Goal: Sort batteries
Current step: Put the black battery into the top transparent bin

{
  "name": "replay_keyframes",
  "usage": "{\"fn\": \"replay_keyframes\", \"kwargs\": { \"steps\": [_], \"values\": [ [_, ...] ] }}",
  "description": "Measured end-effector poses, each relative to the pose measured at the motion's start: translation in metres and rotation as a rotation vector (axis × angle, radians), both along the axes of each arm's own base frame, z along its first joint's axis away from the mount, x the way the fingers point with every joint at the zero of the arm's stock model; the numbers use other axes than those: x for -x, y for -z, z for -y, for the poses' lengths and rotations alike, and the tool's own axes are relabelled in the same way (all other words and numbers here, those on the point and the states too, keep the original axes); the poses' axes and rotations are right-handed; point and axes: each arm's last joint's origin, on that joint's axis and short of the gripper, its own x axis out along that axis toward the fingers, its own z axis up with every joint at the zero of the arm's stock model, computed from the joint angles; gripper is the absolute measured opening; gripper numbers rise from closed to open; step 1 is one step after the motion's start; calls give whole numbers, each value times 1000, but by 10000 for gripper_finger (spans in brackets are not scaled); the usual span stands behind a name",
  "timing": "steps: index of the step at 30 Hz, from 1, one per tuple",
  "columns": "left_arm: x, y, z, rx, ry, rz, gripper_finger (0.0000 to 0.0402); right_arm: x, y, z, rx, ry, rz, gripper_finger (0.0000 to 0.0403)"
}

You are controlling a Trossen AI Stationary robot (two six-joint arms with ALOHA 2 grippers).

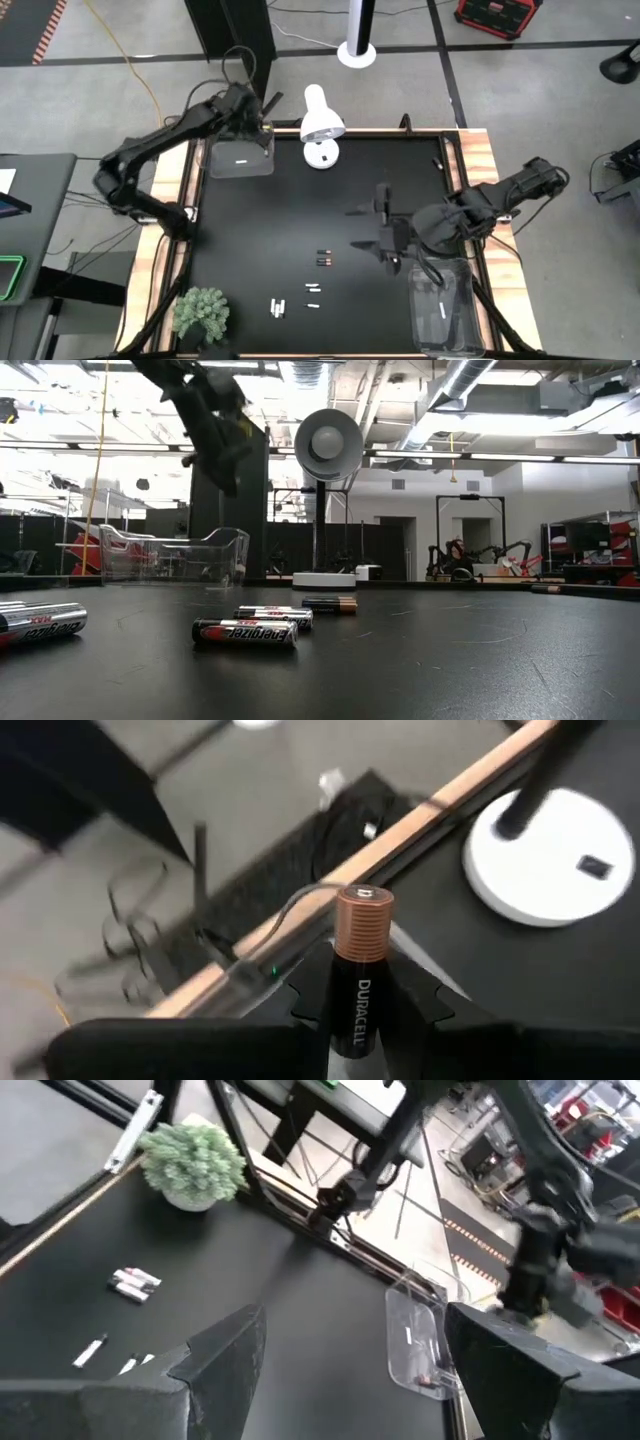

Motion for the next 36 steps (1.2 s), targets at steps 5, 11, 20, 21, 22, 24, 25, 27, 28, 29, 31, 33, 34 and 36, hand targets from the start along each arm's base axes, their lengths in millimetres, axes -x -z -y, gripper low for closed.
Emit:
{"fn": "replay_keyframes", "kwargs": {
  "steps": [5, 11, 20, 21, 22, 24, 25, 27, 28, 29, 31, 33, 34, 36],
  "values": [
    [-2, 18, -37, 192, -85, -4, 46, 6, 0, -11, 9, -30, 0, 322],
    [-1, 38, -62, 391, -220, -28, 46, 11, 1, -20, 16, -64, -13, 322],
    [-7, 62, -71, 540, -357, -3, 51, 12, 2, -21, 21, -68, -21, 322],
    [-9, 63, -71, 543, -362, 0, 51, 12, 2, -21, 21, -68, -22, 322],
    [-9, 64, -71, 544, -367, 2, 51, 12, 2, -21, 21, -68, -23, 322],
    [-11, 63, -70, 540, -369, 11, 51, 12, 3, -20, 23, -67, -28, 322],
    [-12, 63, -70, 536, -372, 18, 51, 12, 3, -20, 20, -67, -27, 322],
    [-13, 63, -70, 537, -382, 28, 51, 12, 3, -20, 16, -65, -27, 322],
    [-13, 63, -70, 539, -387, 29, 51, 12, 3, -20, 13, -64, -27, 322],
    [-13, 63, -70, 540, -389, 30, 51, 12, 3, -20, 13, -64, -27, 322],
    [-15, 63, -69, 539, -385, 30, 51, 12, 3, -20, 7, -61, -30, 322],
    [-17, 63, -67, 537, -380, 27, 51, 12, 3, -20, 4, -59, -32, 322],
    [-18, 63, -67, 538, -378, 28, 51, 12, 3, -20, 3, -58, -33, 322],
    [-19, 63, -66, 540, -382, 31, 53, 12, 3, -20, 3, -58, -33, 322]
  ]
}}
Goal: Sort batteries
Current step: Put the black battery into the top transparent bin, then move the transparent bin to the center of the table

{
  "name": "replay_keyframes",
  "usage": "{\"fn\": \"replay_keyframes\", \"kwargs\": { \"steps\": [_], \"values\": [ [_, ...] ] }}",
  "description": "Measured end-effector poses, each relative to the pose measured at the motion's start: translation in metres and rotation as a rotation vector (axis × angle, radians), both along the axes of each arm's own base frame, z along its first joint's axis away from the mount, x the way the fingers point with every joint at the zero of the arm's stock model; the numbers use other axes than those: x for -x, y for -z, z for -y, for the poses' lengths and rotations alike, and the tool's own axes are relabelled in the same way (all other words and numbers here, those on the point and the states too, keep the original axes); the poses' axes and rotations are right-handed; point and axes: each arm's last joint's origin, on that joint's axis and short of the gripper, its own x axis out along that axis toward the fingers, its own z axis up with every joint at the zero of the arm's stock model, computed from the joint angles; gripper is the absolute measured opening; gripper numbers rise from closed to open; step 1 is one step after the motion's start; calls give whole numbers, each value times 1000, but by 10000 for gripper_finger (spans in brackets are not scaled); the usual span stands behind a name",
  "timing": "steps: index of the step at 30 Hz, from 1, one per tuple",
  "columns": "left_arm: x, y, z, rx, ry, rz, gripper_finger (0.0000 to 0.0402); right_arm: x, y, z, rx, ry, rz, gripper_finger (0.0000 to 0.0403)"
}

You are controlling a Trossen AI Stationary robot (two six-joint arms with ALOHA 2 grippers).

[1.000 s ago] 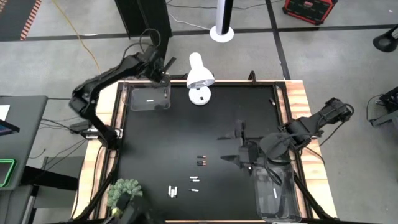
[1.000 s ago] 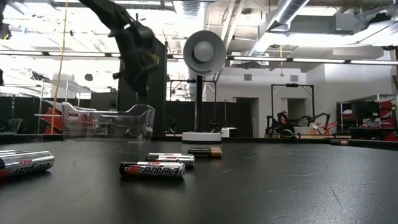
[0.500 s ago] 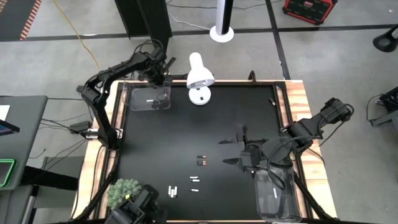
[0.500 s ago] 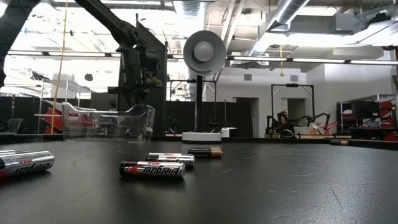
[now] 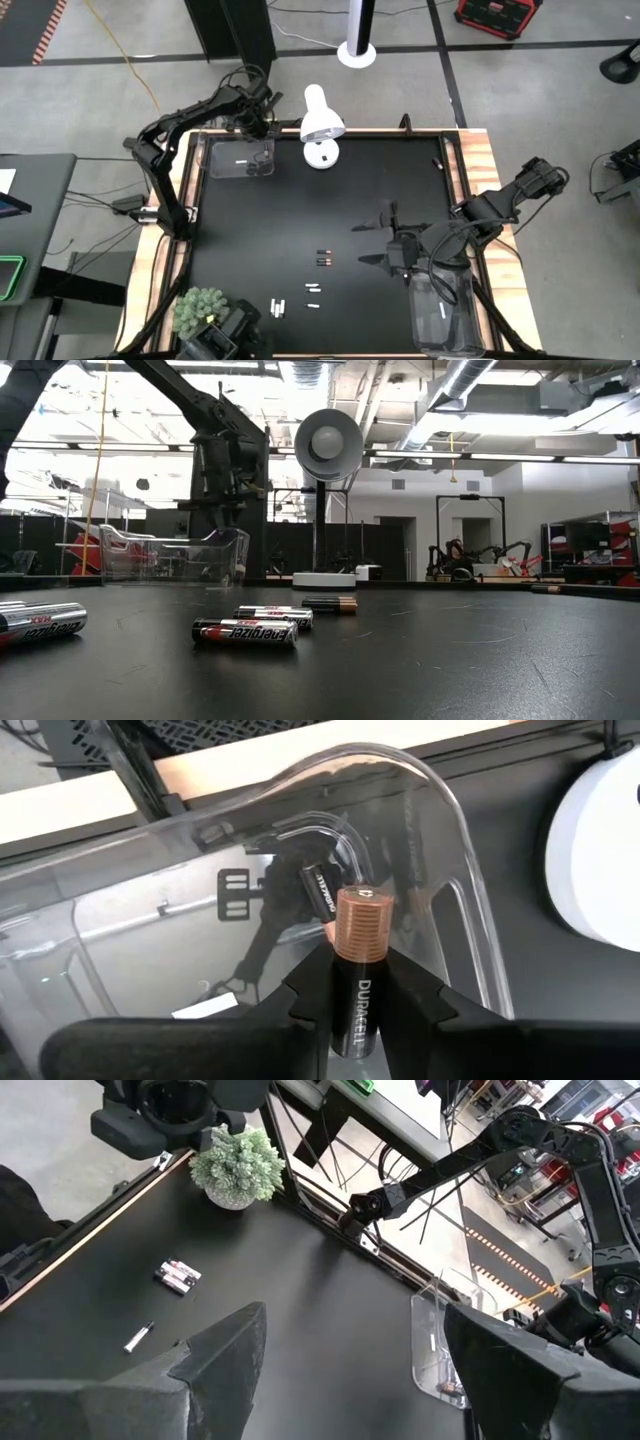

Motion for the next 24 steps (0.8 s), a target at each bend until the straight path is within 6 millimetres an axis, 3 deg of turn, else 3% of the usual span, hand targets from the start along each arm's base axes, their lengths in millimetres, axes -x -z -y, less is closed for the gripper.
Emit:
{"fn": "replay_keyframes", "kwargs": {
  "steps": [18, 24],
  "values": [
    [-15, 0, 12, 2, 22, 13, 99, 0, 0, 0, -10, 4, 0, 322],
    [-21, -6, 16, -50, 104, 18, 120, 0, 0, 0, -10, 4, 0, 322]
  ]
}}
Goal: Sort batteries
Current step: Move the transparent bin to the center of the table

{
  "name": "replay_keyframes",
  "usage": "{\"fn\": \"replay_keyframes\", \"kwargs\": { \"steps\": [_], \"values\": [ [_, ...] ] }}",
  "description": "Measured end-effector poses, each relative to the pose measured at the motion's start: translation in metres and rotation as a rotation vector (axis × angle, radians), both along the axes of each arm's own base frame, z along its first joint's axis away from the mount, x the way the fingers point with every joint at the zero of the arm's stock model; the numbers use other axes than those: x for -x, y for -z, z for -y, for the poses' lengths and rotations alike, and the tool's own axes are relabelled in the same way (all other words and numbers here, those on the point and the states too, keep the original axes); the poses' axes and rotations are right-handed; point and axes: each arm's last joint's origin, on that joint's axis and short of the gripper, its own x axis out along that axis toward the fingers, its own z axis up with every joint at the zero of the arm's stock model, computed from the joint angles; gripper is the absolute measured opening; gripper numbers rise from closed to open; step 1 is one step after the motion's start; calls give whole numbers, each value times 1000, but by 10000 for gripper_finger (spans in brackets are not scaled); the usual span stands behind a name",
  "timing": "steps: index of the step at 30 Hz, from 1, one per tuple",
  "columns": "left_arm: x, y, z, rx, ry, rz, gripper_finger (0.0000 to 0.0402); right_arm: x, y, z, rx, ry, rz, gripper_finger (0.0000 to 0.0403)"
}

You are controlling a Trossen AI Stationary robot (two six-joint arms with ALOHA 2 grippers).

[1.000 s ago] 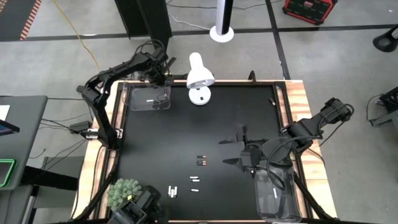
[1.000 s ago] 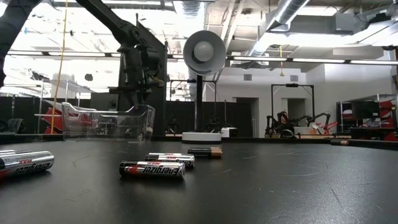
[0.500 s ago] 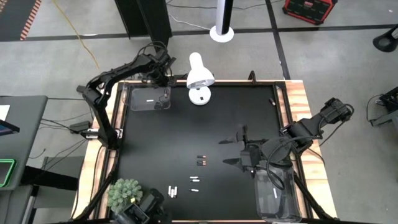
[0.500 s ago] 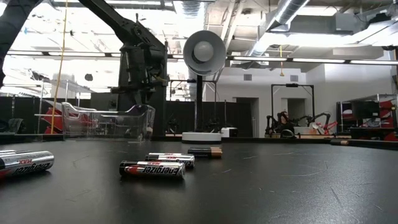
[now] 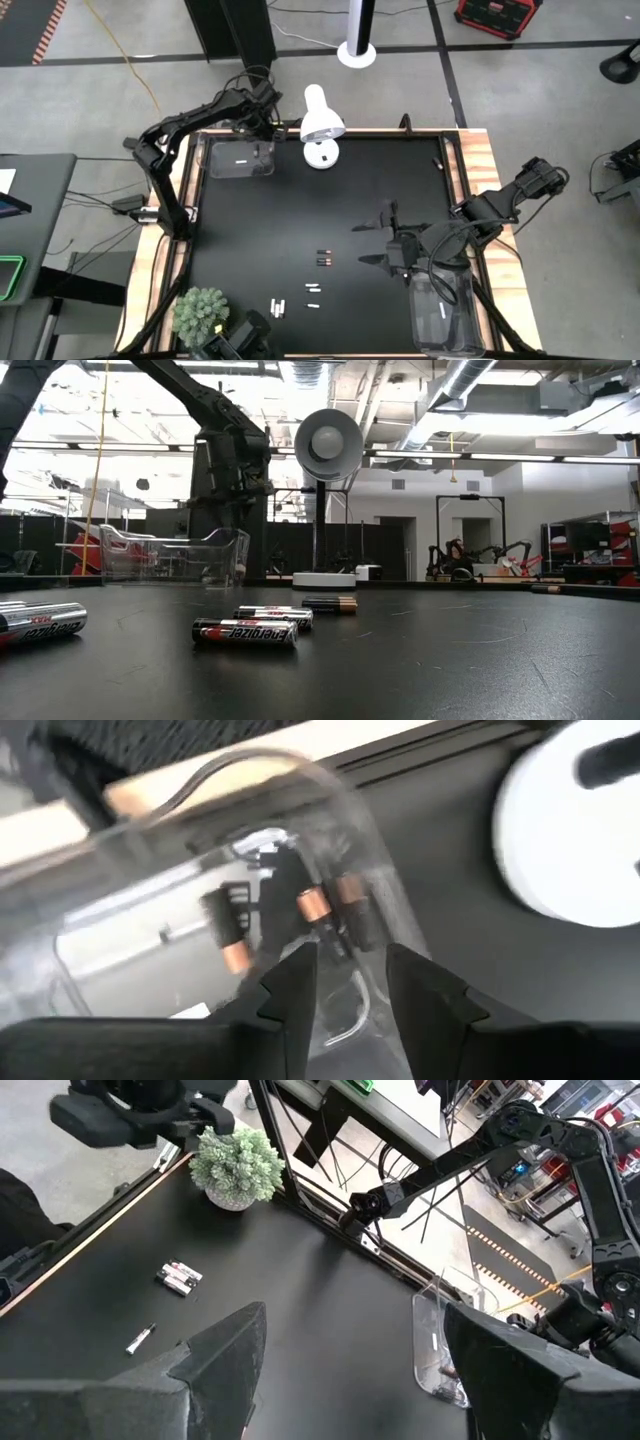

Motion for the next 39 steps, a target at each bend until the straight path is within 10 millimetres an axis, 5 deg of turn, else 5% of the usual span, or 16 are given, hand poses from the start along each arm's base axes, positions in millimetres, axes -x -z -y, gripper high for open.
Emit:
{"fn": "replay_keyframes", "kwargs": {
  "steps": [6, 14, 23, 31, 39],
  "values": [
    [-10, -32, 20, -169, 140, 53, 119, 2, 3, 4, 15, 95, -14, 322],
    [-23, -86, 73, -424, 308, 132, 117, 19, 9, 18, -53, 306, -85, 322],
    [-53, -103, 129, -574, 545, 167, 116, 49, 12, 44, -144, 633, -70, 322],
    [-64, -104, 156, -669, 577, 102, 116, 60, 21, 97, -241, 1019, -125, 316],
    [-63, -103, 158, -658, 582, 85, 116, 43, 37, 185, -386, 1267, -408, 305]
  ]
}}
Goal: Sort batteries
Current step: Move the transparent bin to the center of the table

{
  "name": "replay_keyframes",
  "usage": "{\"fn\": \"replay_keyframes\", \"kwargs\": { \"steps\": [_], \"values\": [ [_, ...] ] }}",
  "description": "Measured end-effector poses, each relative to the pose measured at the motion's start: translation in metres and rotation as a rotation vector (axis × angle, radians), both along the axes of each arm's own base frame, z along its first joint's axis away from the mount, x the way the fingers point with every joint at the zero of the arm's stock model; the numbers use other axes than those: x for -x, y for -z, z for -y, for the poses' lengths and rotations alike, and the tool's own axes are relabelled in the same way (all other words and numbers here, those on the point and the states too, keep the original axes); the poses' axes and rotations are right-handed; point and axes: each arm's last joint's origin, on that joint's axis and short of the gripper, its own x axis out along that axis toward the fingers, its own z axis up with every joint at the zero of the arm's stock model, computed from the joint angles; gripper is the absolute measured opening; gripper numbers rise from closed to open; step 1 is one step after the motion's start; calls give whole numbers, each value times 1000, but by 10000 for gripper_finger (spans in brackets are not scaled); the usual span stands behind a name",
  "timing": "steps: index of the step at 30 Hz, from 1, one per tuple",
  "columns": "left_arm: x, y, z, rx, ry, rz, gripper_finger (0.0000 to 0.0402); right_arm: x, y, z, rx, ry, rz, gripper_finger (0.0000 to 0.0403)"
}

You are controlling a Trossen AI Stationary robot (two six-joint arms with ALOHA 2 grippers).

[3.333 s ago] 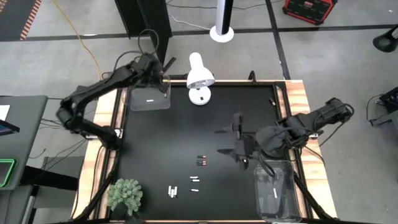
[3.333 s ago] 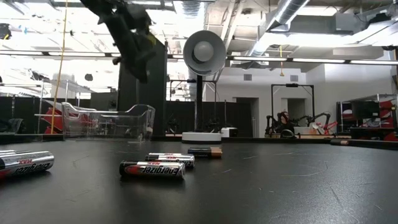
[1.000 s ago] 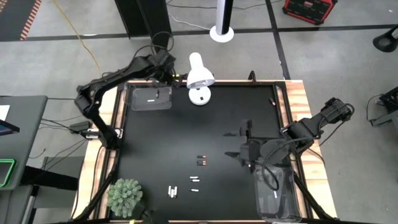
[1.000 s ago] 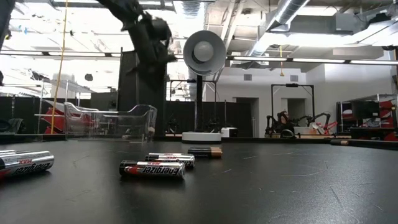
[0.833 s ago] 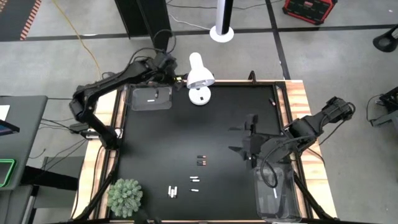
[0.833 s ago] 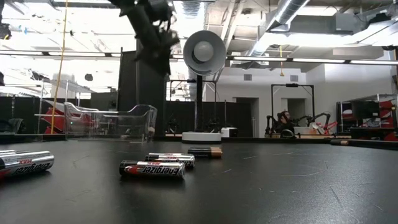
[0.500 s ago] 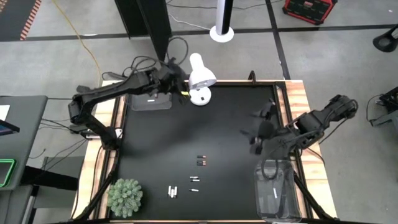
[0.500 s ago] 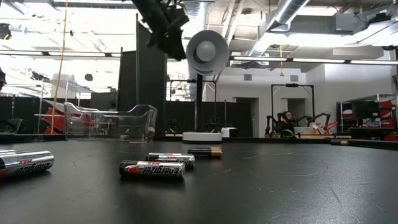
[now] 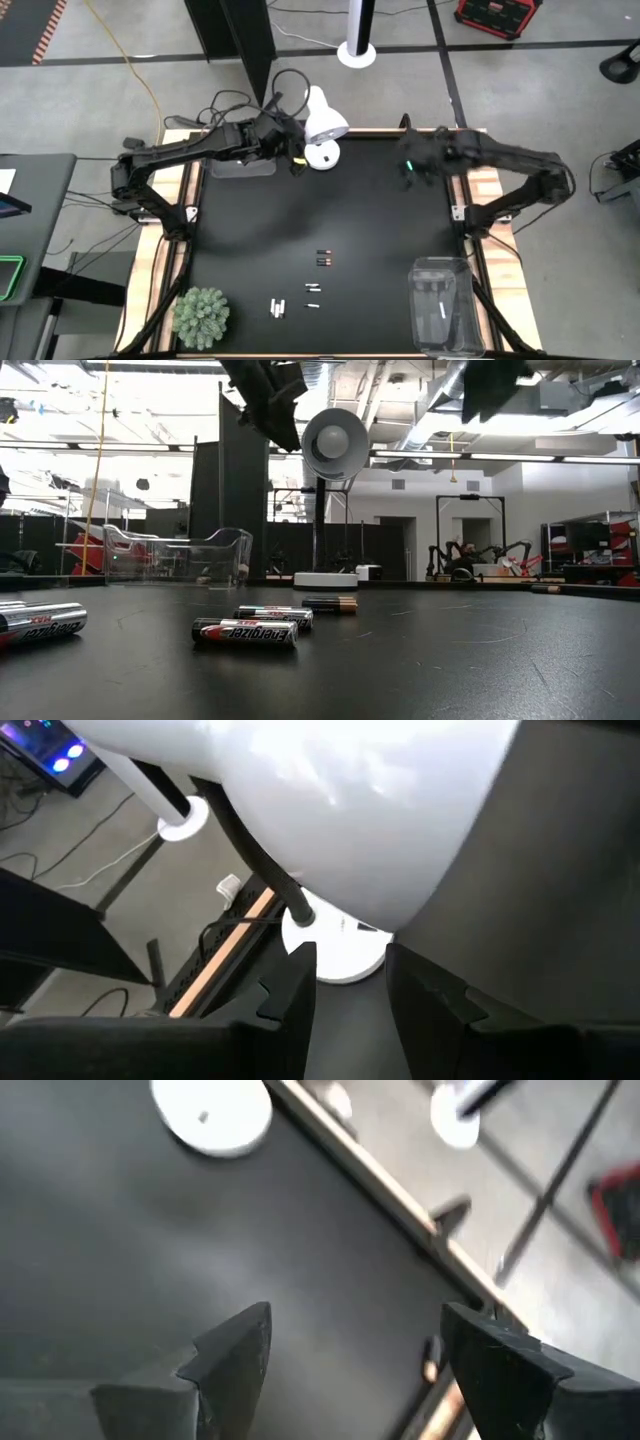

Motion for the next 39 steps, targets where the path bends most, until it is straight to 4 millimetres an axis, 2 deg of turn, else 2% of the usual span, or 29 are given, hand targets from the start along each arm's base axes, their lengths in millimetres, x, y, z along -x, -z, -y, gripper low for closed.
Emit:
{"fn": "replay_keyframes", "kwargs": {
  "steps": [5, 10, 13, 17, 22, 30, 34, 39],
  "values": [
    [4, -4, 1, -3, 1, 5, 116, -4, 22, 62, -182, 109, -116, 304],
    [3, -4, 4, -7, 14, -2, 116, -1, 53, 122, -334, 222, -217, 289],
    [3, -3, 6, -7, 23, -12, 116, 7, 72, 153, -415, 305, -267, 272],
    [4, -1, 9, -1, 36, -48, 116, 21, 97, 182, -538, 409, -350, 236],
    [6, 0, 10, -1, 44, -74, 116, 29, 126, 208, -663, 447, -410, 165],
    [14, -7, 12, -12, 52, -67, 116, 33, 167, 230, -792, 463, -512, 18],
    [25, -12, 15, -28, 57, -27, 116, 39, 182, 239, -876, 477, -509, 11],
    [49, -13, 23, -44, 54, 37, 116, 54, 178, 248, -923, 524, -432, 3]
  ]
}}
